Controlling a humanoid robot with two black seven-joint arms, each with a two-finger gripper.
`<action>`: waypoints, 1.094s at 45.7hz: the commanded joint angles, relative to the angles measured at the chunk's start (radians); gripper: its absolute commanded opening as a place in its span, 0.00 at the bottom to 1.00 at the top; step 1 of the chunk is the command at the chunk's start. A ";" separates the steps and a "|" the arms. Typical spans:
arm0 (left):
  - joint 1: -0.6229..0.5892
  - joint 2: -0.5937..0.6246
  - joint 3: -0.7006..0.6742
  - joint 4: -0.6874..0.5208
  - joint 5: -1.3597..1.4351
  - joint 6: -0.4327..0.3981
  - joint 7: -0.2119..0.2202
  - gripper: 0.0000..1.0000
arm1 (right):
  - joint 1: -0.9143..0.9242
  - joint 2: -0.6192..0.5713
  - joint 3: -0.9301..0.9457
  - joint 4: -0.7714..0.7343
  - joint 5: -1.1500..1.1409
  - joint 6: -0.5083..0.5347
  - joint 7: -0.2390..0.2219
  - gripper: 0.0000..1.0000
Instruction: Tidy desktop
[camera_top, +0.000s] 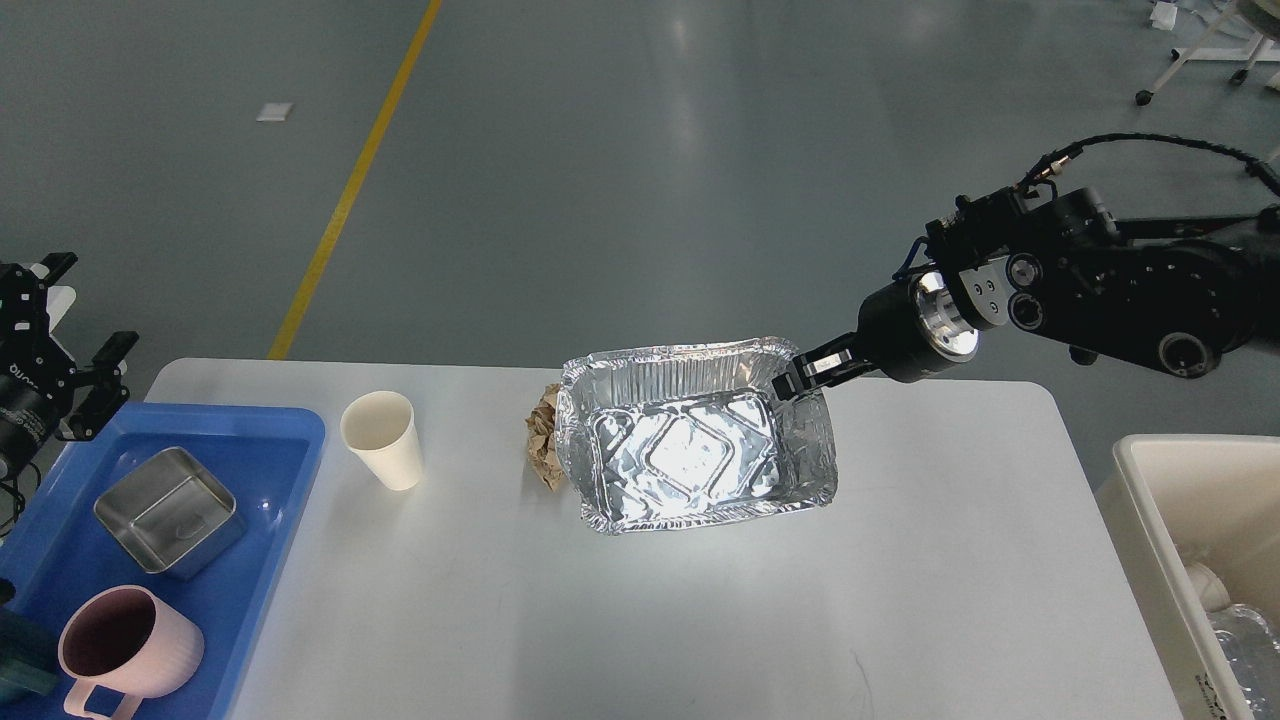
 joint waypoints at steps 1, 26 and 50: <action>-0.022 0.016 0.031 -0.050 0.163 0.013 0.121 0.93 | -0.003 0.000 0.000 -0.003 0.000 0.000 -0.001 0.00; 0.044 0.528 0.242 -0.369 0.223 -0.009 0.157 0.87 | -0.015 0.003 -0.016 -0.003 -0.002 0.000 -0.008 0.00; 0.001 0.972 0.261 -0.461 0.214 -0.205 0.157 0.88 | -0.024 0.025 -0.031 -0.003 -0.005 0.000 -0.008 0.00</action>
